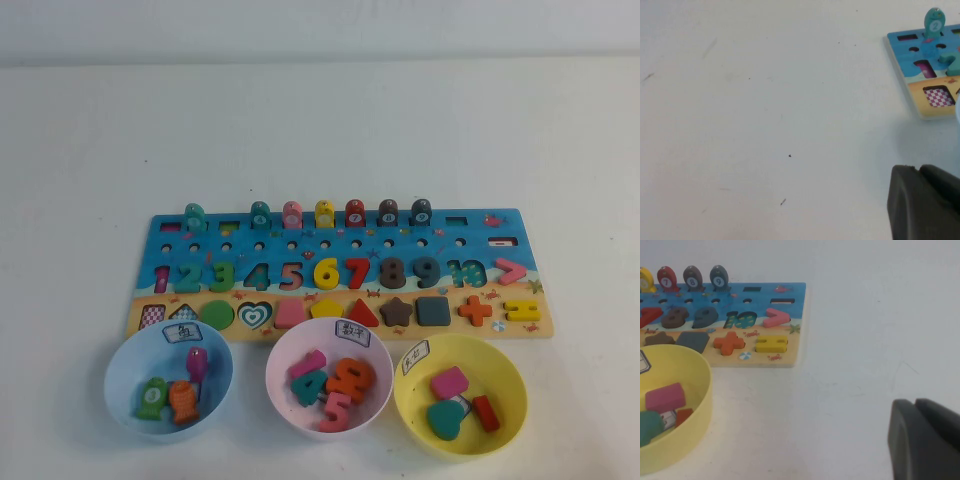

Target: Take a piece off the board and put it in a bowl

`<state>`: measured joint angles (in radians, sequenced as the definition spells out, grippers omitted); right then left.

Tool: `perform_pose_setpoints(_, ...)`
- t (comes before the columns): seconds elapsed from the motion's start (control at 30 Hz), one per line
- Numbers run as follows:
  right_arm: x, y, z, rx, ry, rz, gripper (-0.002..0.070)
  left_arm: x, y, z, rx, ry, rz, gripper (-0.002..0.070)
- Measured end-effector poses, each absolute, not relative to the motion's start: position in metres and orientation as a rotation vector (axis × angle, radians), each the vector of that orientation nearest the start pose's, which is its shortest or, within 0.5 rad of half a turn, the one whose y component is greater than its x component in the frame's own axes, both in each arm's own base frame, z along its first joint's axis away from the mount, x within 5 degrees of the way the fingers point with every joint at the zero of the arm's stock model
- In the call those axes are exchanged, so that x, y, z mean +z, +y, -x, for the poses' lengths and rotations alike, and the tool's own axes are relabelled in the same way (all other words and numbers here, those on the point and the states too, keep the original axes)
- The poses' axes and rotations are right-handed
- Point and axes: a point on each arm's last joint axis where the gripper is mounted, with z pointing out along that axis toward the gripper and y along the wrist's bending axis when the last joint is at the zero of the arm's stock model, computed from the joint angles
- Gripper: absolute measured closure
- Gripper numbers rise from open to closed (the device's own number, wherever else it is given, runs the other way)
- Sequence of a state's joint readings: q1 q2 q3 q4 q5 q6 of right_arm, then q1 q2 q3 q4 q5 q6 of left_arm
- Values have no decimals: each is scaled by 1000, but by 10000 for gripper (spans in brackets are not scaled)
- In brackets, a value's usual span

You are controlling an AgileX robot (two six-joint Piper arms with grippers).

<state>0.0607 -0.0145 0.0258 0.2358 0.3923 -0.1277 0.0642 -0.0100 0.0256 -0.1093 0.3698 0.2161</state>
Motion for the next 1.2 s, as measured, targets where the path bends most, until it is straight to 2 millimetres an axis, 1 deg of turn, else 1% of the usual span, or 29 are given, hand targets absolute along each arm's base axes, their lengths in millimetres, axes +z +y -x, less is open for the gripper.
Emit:
perform_pose_setpoints(0.33,171,12,-51,196,1880,28,695,172,0,-53,86,1866,-74,678)
perform_pose_setpoints(0.73,173,15,-51,303,1870,-40,695,172,0,-53,86,1866,-74,679)
perform_pose_setpoints(0.83,175,20,-51,460,1852,-139,695,172,0,-53,86,1866,-74,679)
perform_pose_setpoints(0.93,183,29,-49,797,1781,-354,695,172,0,-53,86,1866,-74,679)
perform_pose_setpoints(1.03,192,33,-49,1059,1672,-545,695,172,0,-53,86,1866,-74,679)
perform_pose_setpoints(1.1,195,32,-50,1118,1628,-603,695,172,0,-53,86,1866,-74,679)
perform_pose_setpoints(1.2,195,31,-50,1111,1626,-603,695,172,0,-53,86,1866,-74,679)
